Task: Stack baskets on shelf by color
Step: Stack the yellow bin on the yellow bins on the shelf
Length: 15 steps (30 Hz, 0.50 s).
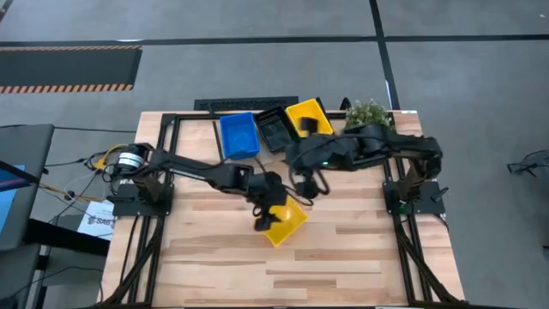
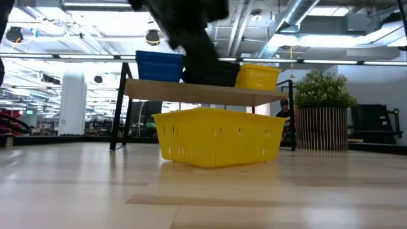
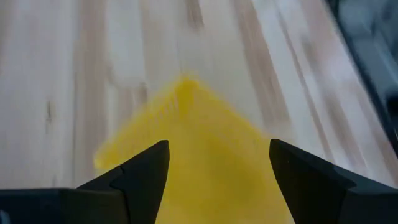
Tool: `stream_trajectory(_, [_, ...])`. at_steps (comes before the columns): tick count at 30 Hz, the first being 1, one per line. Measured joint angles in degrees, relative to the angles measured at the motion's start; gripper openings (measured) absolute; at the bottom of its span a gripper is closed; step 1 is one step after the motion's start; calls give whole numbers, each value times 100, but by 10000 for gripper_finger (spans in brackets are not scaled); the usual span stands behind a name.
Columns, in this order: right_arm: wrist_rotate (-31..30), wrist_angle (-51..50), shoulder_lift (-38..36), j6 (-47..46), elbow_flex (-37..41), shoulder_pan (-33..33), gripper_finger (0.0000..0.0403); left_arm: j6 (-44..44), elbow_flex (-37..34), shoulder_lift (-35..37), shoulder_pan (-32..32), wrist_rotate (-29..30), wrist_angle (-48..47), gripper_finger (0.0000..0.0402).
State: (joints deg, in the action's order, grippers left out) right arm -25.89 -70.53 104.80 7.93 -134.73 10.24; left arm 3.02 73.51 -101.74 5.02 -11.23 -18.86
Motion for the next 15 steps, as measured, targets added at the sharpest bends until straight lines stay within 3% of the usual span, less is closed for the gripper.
stream_trajectory(4, [-268,-816,-327,-1462,6,15,120,-371,643,287,181,174,-2031,265])
stream_trajectory(9, [-317,-1938,-578,-3236,105,-20,124,-31,731,894,519,731,-3663,265])
stream_trajectory(15, [-315,-1937,-999,-4040,1639,105,146,1064,583,2098,1205,1914,-4472,265])
